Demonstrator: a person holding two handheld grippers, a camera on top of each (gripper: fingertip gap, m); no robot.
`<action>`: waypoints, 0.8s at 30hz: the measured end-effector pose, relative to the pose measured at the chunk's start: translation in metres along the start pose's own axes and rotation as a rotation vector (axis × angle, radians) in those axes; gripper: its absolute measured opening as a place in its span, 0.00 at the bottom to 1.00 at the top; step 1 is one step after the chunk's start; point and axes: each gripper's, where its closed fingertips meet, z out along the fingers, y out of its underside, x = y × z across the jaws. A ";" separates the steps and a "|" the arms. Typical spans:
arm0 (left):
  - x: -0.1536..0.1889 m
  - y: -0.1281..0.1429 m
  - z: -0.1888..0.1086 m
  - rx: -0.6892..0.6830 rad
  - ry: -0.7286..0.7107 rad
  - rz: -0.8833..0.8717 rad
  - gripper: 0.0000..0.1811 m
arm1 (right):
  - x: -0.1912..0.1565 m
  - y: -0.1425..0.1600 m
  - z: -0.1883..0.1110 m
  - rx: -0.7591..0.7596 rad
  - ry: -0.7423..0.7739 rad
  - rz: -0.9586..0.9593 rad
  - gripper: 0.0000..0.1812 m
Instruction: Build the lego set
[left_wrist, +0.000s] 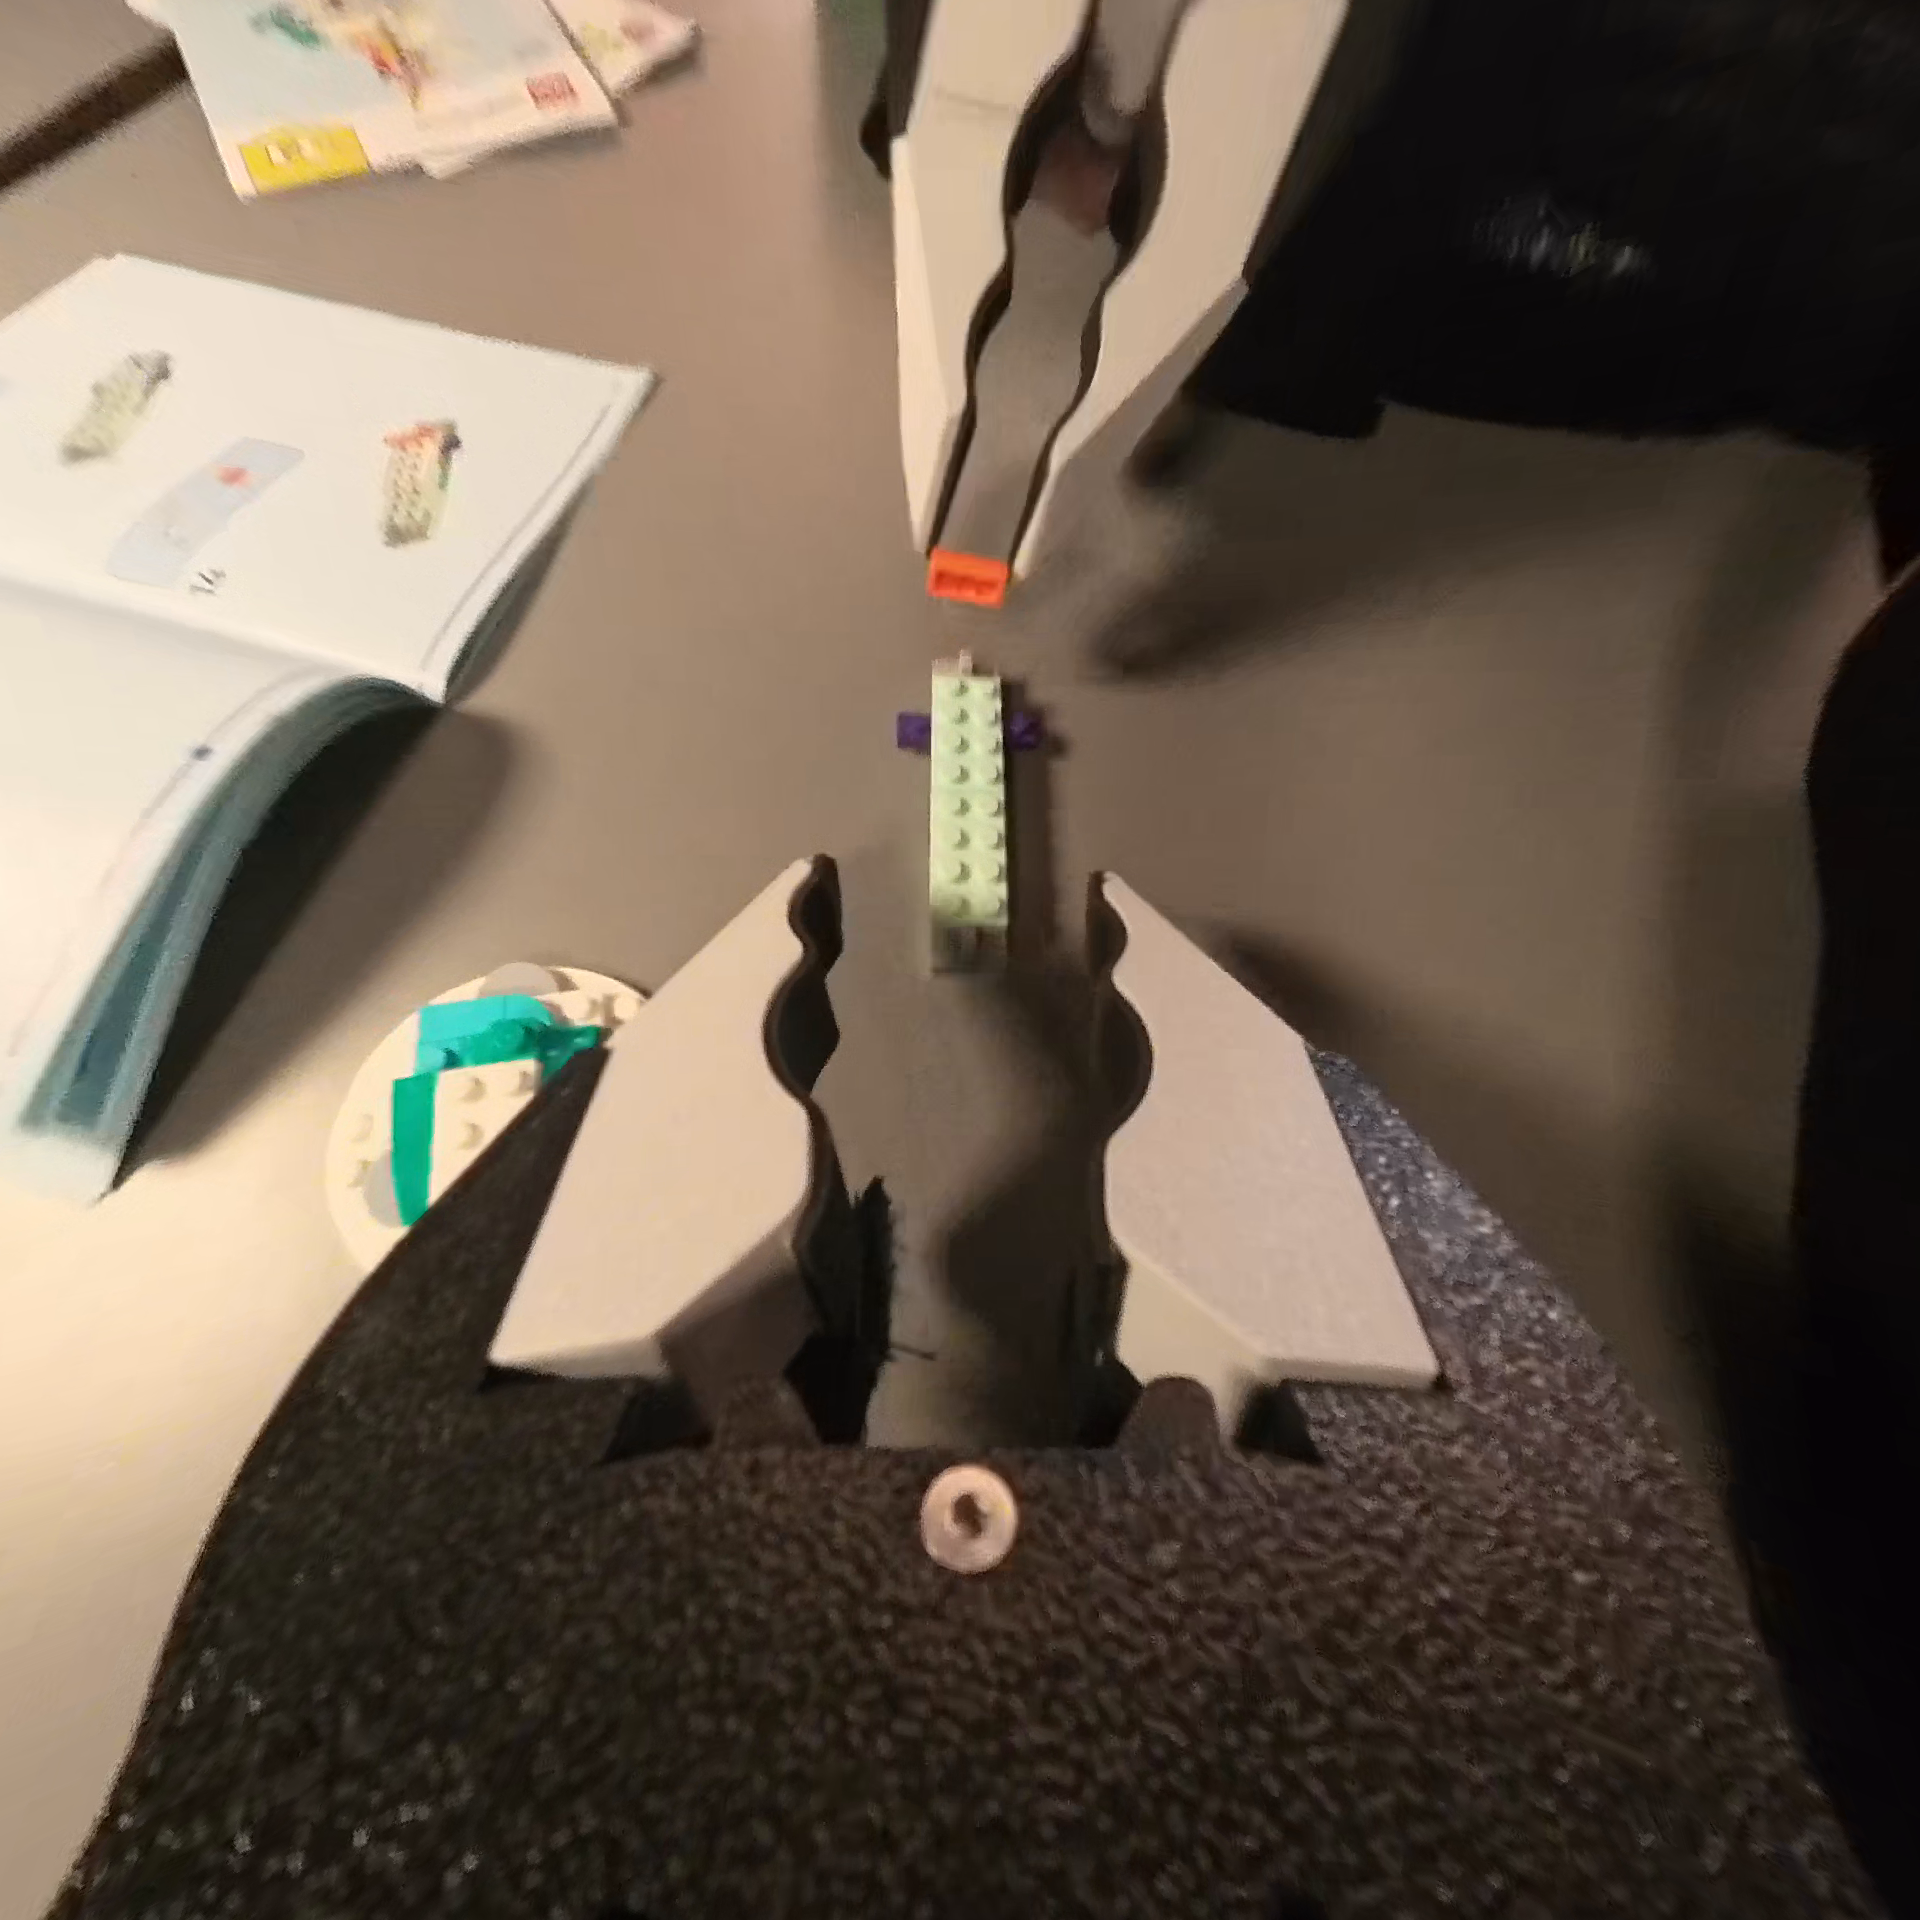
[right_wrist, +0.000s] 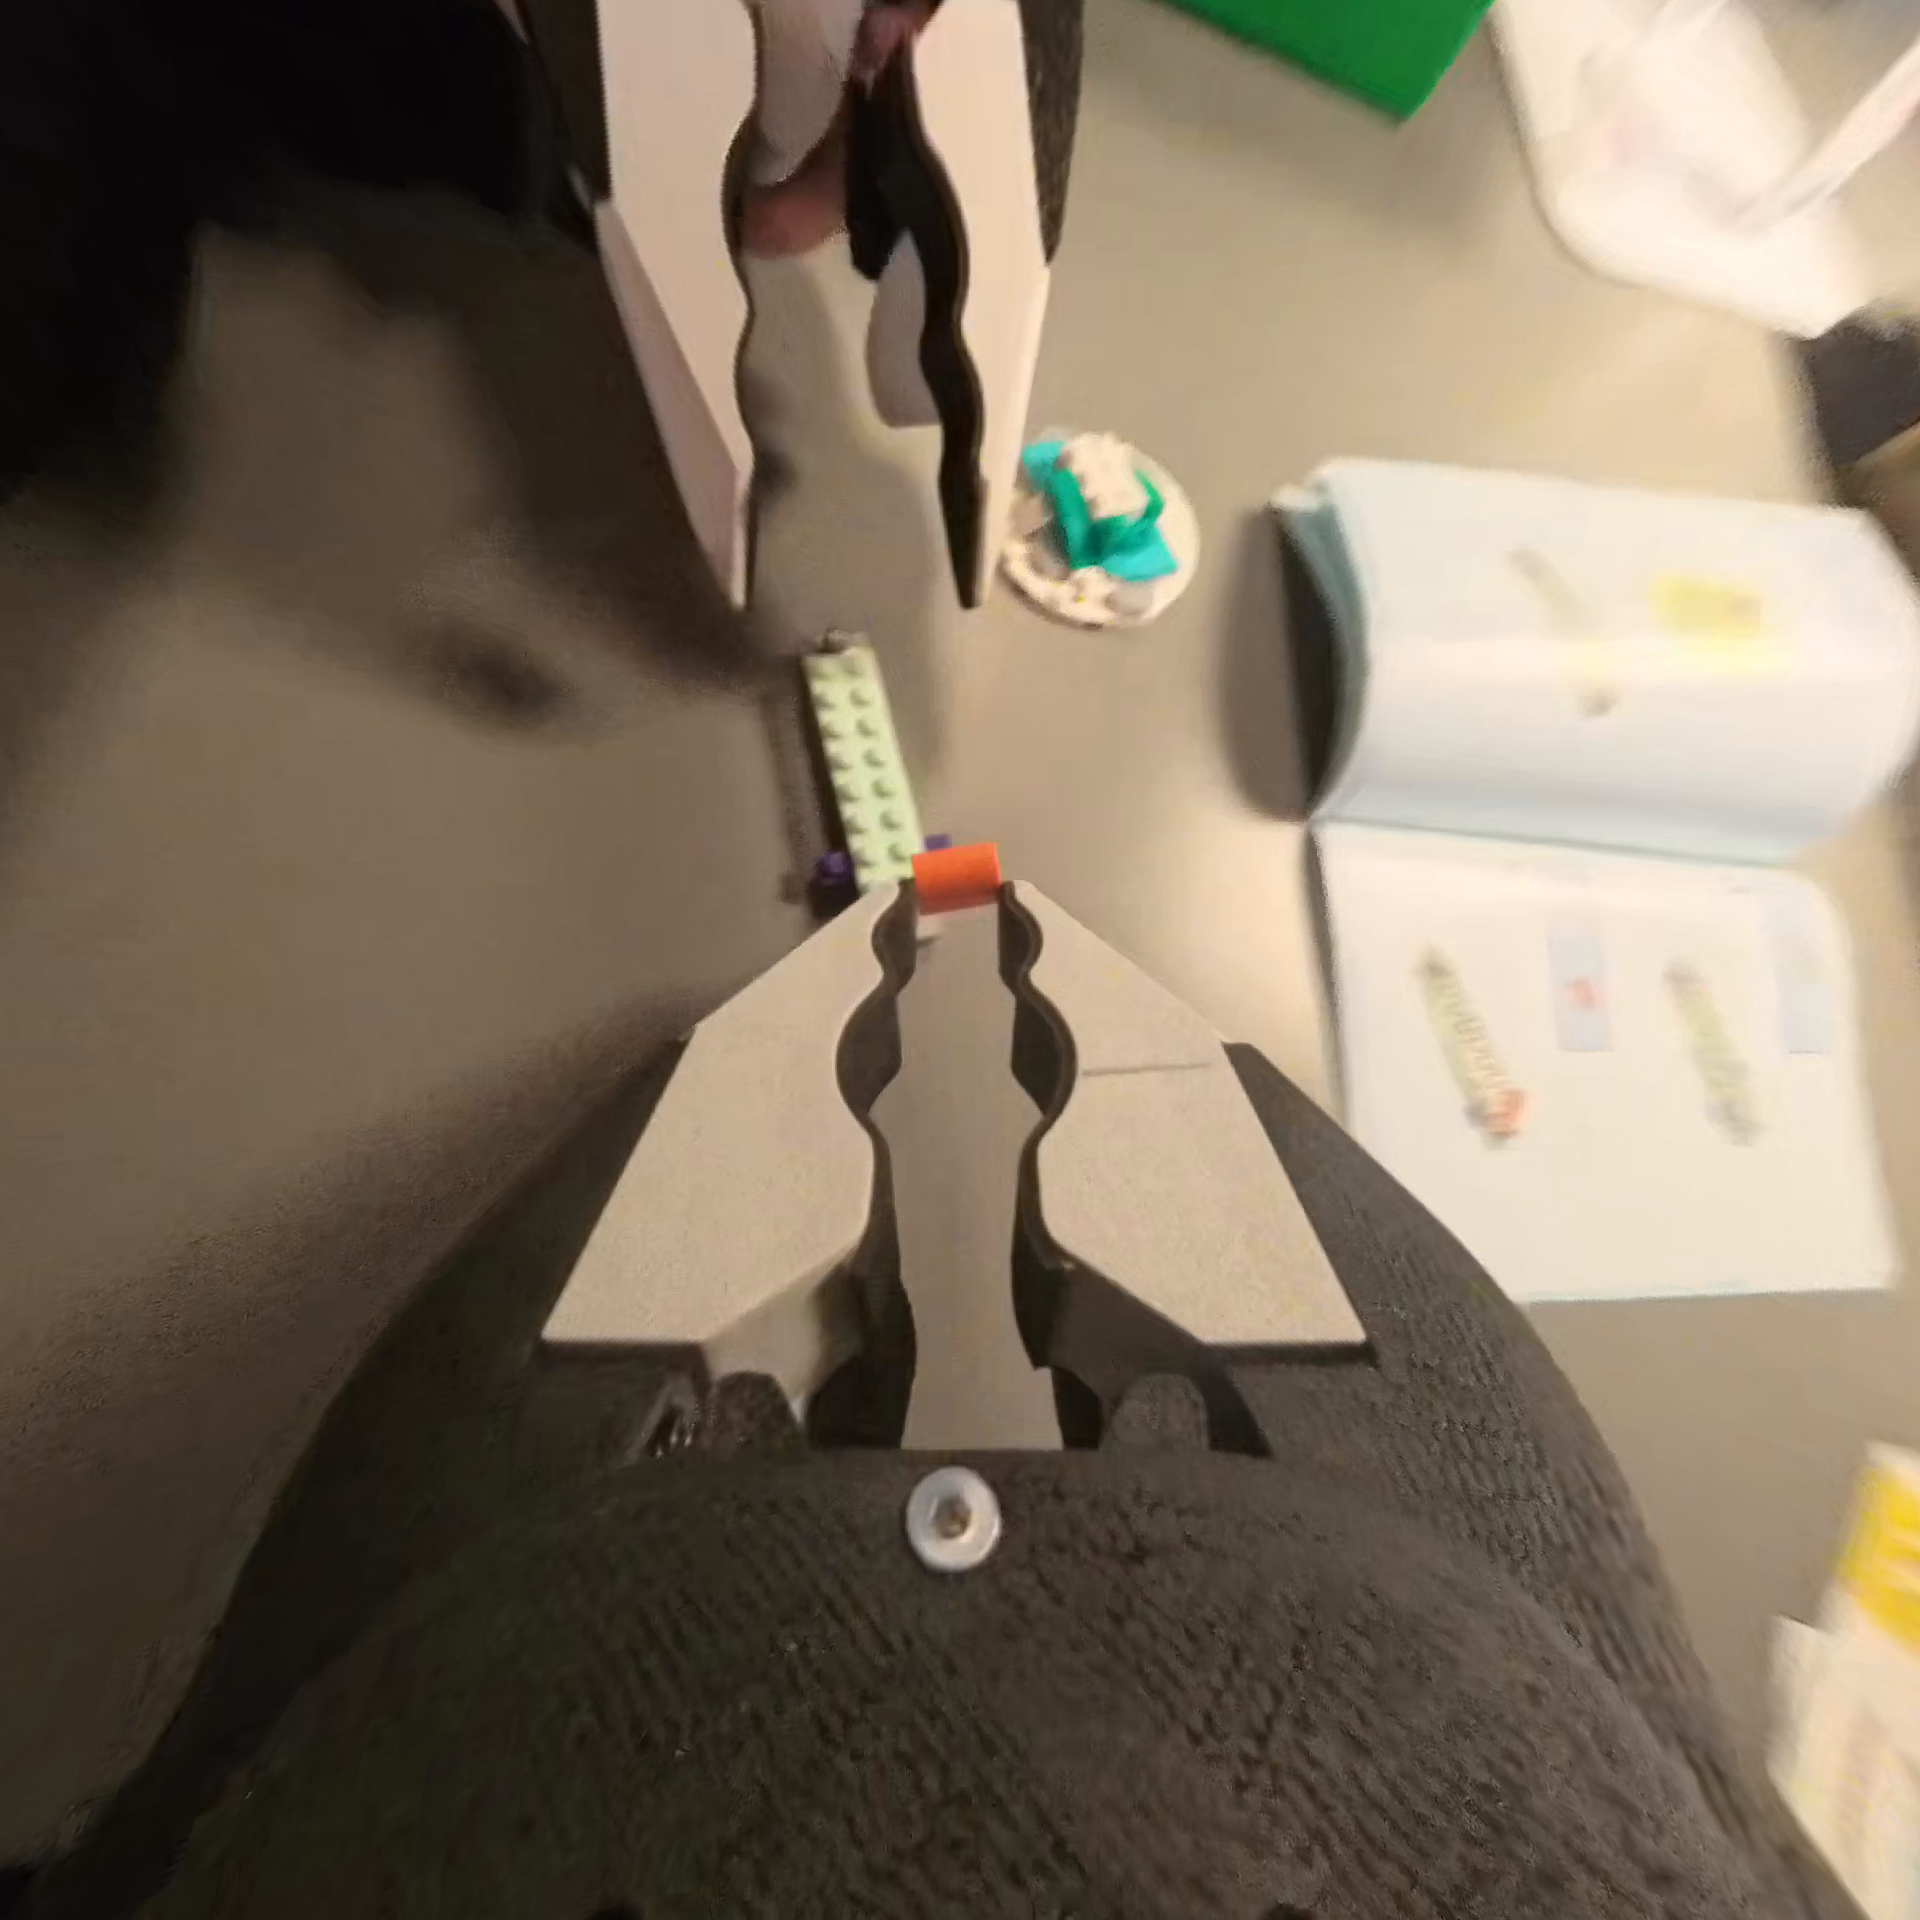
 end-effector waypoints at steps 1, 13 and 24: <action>0.001 -0.007 -0.005 0.046 0.005 -0.013 0.25 | 0.004 -0.007 -0.003 0.001 0.082 -0.089 0.07; 0.025 -0.106 -0.067 0.619 0.154 -0.091 0.21 | -0.008 -0.130 -0.046 -0.037 0.848 -1.231 0.08; 0.037 -0.114 -0.078 0.644 -0.027 0.168 0.03 | -0.015 -0.149 -0.042 0.052 0.804 -1.058 0.09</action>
